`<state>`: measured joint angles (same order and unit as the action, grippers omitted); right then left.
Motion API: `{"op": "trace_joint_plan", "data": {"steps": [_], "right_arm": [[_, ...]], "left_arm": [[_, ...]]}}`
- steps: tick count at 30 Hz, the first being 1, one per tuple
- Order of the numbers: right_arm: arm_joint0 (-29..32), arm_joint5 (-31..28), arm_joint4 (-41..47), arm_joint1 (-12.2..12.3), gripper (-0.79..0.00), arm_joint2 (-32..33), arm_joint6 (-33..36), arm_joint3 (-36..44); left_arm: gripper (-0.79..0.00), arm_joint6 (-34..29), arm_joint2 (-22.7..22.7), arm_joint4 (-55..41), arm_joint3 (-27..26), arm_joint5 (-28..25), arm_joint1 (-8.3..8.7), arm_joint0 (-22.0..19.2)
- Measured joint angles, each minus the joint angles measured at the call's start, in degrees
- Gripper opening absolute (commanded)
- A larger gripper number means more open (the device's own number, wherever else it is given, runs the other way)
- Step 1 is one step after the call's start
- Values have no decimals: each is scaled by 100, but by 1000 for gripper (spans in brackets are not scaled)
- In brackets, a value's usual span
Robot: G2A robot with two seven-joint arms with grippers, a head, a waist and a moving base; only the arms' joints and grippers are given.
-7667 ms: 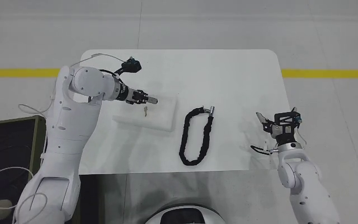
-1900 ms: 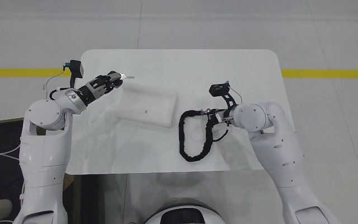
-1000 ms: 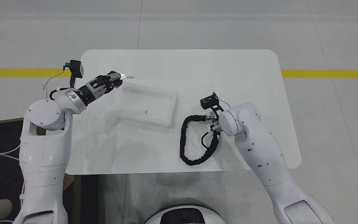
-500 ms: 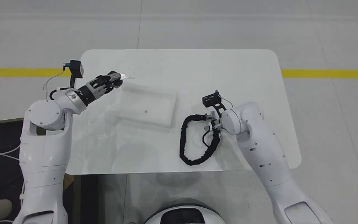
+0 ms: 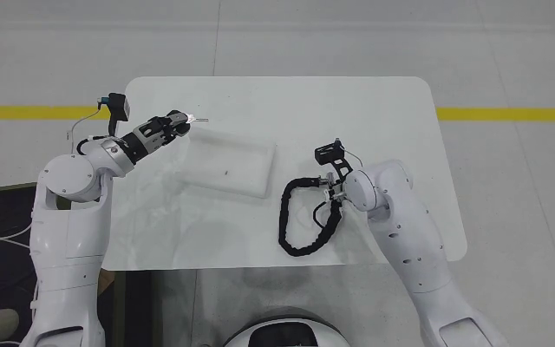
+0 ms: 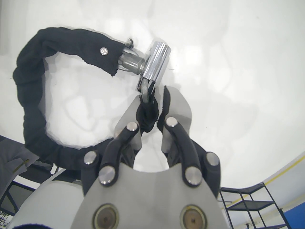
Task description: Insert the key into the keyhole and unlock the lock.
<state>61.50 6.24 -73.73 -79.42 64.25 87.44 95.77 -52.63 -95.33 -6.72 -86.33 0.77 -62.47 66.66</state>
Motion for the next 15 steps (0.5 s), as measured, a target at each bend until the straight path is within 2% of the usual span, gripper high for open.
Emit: {"op": "trace_joint_plan", "data": {"steps": [8, 15], "right_arm": [[97, 67, 365, -70, -785, 310, -290, 117], [239, -75, 1877, -67, -785, 1177, -767, 517]], "left_arm": [[-785, 0, 0, 0, 0, 0, 0, 0], [-785, 0, 0, 0, 0, 0, 0, 0]]}}
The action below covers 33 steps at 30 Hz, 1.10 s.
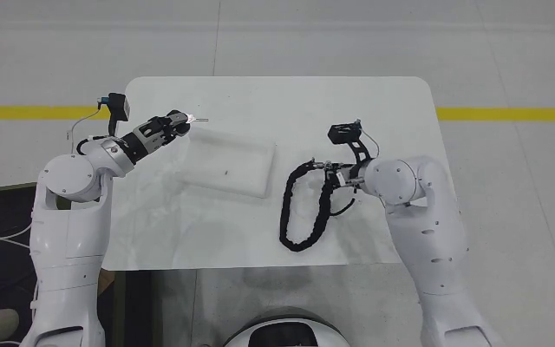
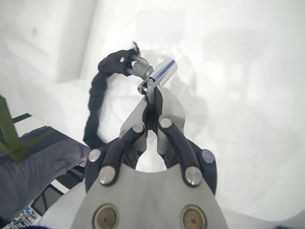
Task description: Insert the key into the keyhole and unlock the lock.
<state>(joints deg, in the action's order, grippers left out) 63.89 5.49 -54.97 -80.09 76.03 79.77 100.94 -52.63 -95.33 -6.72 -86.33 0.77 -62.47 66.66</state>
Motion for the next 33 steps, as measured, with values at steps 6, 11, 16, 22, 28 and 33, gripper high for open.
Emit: {"op": "trace_joint_plan", "data": {"steps": [6, 11, 16, 22, 28, 33], "right_arm": [[64, -279, 1949, -1, -785, 562, -270, -219], [25, -531, 3291, 65, -785, 936, -158, -635], [-66, -628, 3067, 146, -785, 769, -188, -881], [-376, -1014, 2471, 214, -785, 243, 76, -1230], [-815, -1088, 1141, 299, -785, -219, 672, -1639], [-1056, -1097, -52, 360, -785, -415, 602, -1775]], "left_arm": [[-785, 0, 0, 0, 0, 0, 0, 0], [-785, 0, 0, 0, 0, 0, 0, 0], [-785, 0, 0, 0, 0, 0, 0, 0], [-785, 0, 0, 0, 0, 0, 0, 0], [-785, 0, 0, 0, 0, 0, 0, 0], [-785, 0, 0, 0, 0, 0, 0, 0]]}}
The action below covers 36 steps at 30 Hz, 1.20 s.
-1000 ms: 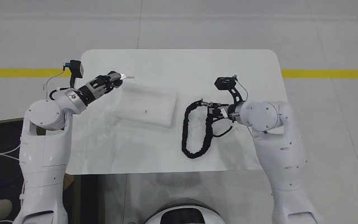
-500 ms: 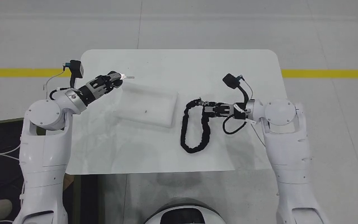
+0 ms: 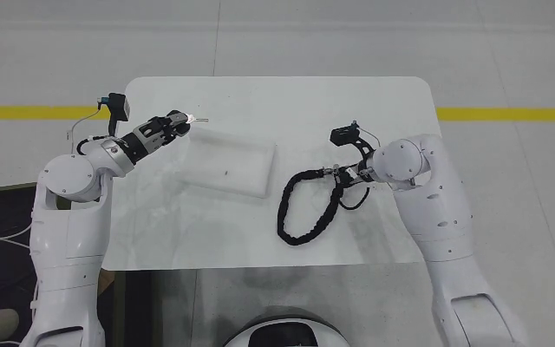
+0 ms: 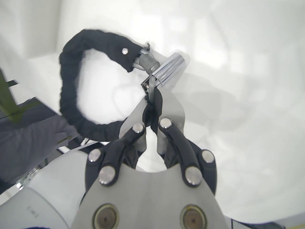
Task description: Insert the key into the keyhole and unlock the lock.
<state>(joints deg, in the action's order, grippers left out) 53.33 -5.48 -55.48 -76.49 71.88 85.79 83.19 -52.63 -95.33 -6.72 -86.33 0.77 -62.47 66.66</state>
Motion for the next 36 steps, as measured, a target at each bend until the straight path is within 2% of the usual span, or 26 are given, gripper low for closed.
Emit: {"op": "trace_joint_plan", "data": {"steps": [7, 8, 9, 15, 19, 22, 25, 26, 28, 29, 31, 35, 36], "right_arm": [[-198, -78, -815, 18, -785, -247, 95, -226], [-214, -77, -865, 15, -613, -240, 45, -255], [-229, -77, -832, 13, 0, -211, 15, -287], [-288, -228, -475, 60, 0, 147, -79, -384], [-244, -472, 582, 138, 0, 738, -118, -483], [-189, -572, 1041, 214, 0, 1093, -377, -571], [6, -813, 1100, 291, 0, 1270, -795, -417], [86, -902, 1110, 311, -37, 1289, -892, -343], [265, -997, 1044, 353, -34, 1287, -1066, -156], [333, -1021, 1015, 366, -62, 1260, -1123, -76], [462, -1133, 932, 391, -37, 1136, -1184, 99], [618, -1100, 477, 416, -95, 831, -1397, 354], [641, -1055, 397, 415, -215, 756, -1456, 395]], "left_arm": [[-785, 0, 0, 0, 0, 0, 0, 0], [-785, 0, 0, 0, 0, 0, 0, 0], [-785, 0, 0, 0, 0, 0, 0, 0], [-785, 0, 0, 0, 0, 0, 0, 0], [-785, 0, 0, 0, 0, 0, 0, 0], [-785, 0, 0, 0, 0, 0, 0, 0], [-785, 0, 0, 0, 0, 0, 0, 0], [-785, 0, 0, 0, 0, 0, 0, 0], [-785, 0, 0, 0, 0, 0, 0, 0], [-785, 0, 0, 0, 0, 0, 0, 0], [-785, 0, 0, 0, 0, 0, 0, 0], [-785, 0, 0, 0, 0, 0, 0, 0], [-785, 0, 0, 0, 0, 0, 0, 0]]}}
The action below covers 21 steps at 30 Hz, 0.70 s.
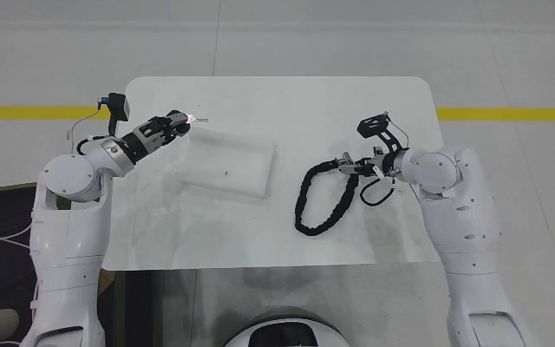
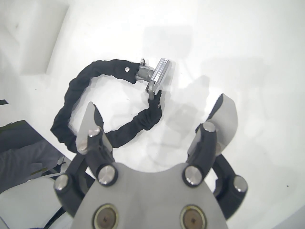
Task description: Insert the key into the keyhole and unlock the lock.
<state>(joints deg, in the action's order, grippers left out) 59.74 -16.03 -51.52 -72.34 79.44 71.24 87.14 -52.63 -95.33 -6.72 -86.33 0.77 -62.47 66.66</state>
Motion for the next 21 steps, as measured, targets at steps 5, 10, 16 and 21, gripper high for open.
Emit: {"op": "trace_joint_plan", "data": {"steps": [5, 10, 16, 21], "right_arm": [[89, 210, -673, -6, -425, -423, -267, 112], [68, 497, -1036, -21, -489, -592, -374, -9], [-20, 564, -985, -34, -785, -641, -292, -145], [-85, 692, -944, -30, -785, -558, -318, -177]], "left_arm": [[-785, 0, 0, 0, 0, 0, 0, 0], [-785, 0, 0, 0, 0, 0, 0, 0], [-785, 0, 0, 0, 0, 0, 0, 0], [-785, 0, 0, 0, 0, 0, 0, 0]]}}
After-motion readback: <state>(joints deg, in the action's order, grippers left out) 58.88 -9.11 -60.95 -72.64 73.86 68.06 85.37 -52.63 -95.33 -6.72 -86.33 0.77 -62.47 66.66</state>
